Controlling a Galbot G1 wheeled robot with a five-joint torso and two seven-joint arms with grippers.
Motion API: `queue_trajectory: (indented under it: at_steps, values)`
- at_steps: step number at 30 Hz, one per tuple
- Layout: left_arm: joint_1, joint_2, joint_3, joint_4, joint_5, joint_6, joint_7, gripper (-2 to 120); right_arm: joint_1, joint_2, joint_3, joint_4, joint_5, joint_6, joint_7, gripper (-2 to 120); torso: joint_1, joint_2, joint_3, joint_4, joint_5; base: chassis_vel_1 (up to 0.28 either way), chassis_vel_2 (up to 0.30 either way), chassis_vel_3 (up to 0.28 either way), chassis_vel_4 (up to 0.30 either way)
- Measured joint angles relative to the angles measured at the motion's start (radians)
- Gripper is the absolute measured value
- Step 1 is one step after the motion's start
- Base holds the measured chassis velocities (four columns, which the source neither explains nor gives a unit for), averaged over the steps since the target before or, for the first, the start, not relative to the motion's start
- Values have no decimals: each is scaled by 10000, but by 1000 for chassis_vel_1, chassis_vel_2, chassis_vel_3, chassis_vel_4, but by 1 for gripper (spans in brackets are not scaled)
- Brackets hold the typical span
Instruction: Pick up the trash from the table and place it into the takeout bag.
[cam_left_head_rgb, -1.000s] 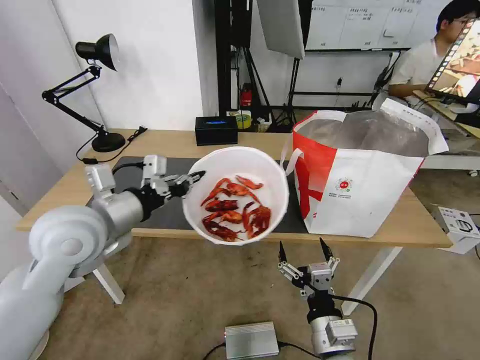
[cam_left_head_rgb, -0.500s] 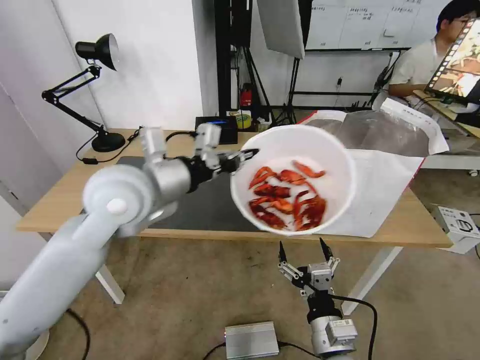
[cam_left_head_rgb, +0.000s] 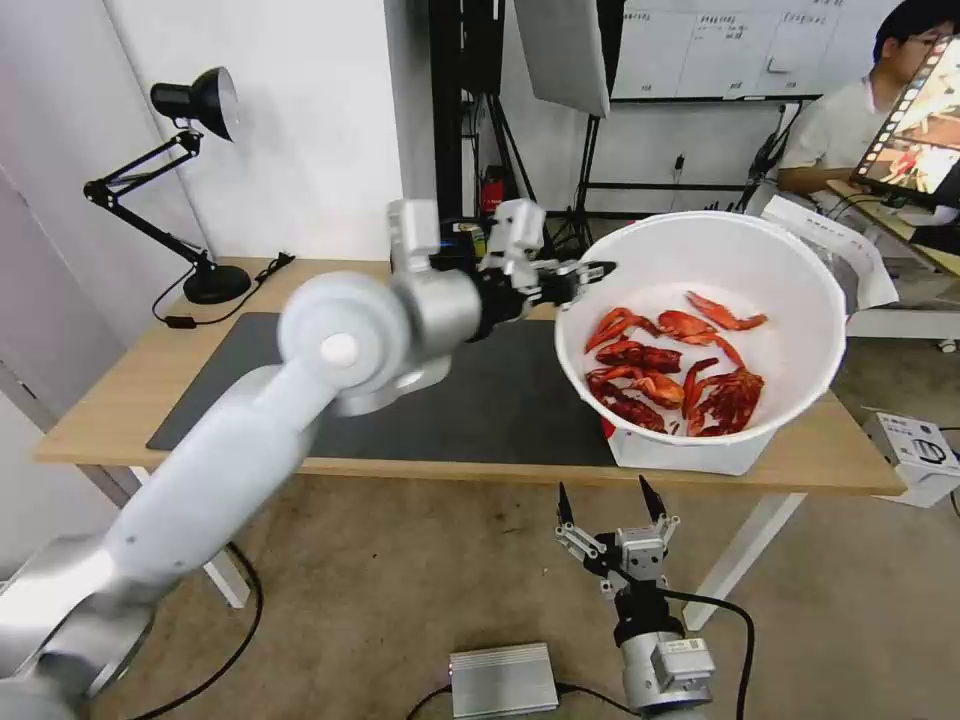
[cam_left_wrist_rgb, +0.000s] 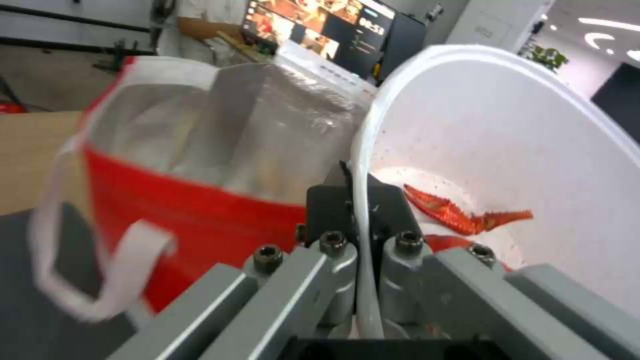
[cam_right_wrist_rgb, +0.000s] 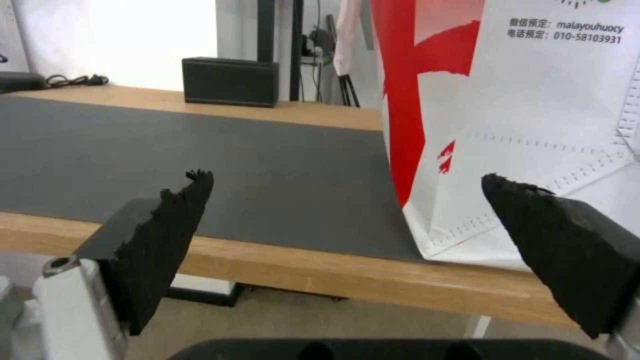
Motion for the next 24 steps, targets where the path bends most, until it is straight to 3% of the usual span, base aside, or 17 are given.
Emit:
queue_trajectory:
  at_steps: [6,14,17,24]
  values:
    - [-955,-1004,661,921,-76,-163,-286,0,1,0,0,0,0,0,0,100,0,0,0,-1,0,0,0,0,0]
    - [-1679,-2049,932,1986,-10,-347,-455,0,0,0,-1,0,0,0,0,100,0,0,0,1,-1,0,0,0,0]
    - [-2260,-2914,917,2908,177,-402,-515,0,1,0,0,0,0,0,0,100,0,0,0,-2,1,0,0,0,0]
    - [-2554,-3999,873,4322,803,-579,-694,0,0,0,0,0,0,0,0,100,0,0,-1,-1,1,0,0,0,0]
